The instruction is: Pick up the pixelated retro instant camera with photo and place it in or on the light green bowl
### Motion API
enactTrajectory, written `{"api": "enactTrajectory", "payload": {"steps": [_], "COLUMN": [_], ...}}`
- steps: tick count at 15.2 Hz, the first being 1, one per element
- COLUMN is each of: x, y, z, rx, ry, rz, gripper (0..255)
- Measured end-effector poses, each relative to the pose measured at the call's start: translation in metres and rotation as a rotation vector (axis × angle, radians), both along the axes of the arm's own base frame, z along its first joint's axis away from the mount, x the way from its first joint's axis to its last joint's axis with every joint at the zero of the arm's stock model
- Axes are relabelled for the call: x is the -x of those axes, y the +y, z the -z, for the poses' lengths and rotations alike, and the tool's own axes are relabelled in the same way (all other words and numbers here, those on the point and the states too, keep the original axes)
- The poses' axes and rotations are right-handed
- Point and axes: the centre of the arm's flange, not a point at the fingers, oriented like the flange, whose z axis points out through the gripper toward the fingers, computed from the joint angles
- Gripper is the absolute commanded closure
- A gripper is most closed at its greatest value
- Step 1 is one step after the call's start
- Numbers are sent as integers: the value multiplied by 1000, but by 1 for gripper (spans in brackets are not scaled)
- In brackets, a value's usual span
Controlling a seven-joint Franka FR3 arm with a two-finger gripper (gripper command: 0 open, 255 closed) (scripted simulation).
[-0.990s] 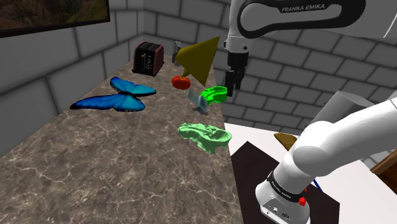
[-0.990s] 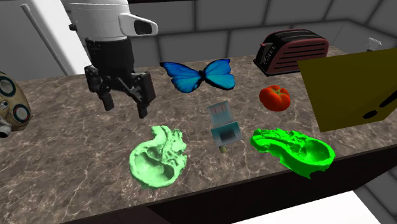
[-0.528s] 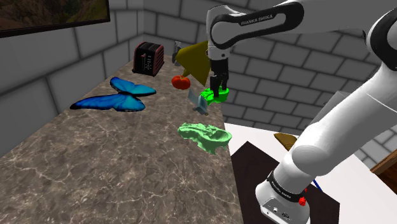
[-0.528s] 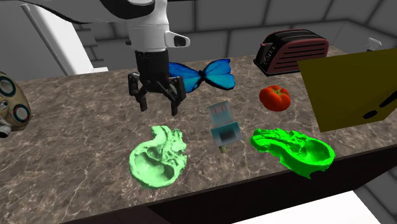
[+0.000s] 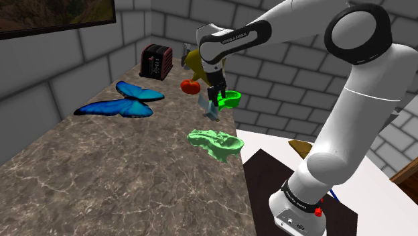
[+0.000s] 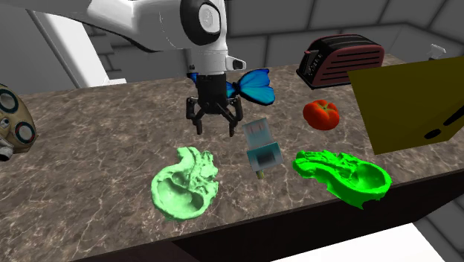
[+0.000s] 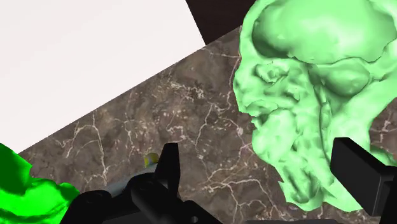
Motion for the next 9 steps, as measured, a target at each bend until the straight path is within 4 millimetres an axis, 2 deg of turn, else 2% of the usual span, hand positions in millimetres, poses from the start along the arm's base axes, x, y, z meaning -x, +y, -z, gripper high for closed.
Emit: {"api": "enactTrajectory", "payload": {"steps": [9], "x": [-95], "y": [-22], "z": [88], "rx": [86], "ry": [102], "rz": [-51], "gripper": [0]}}
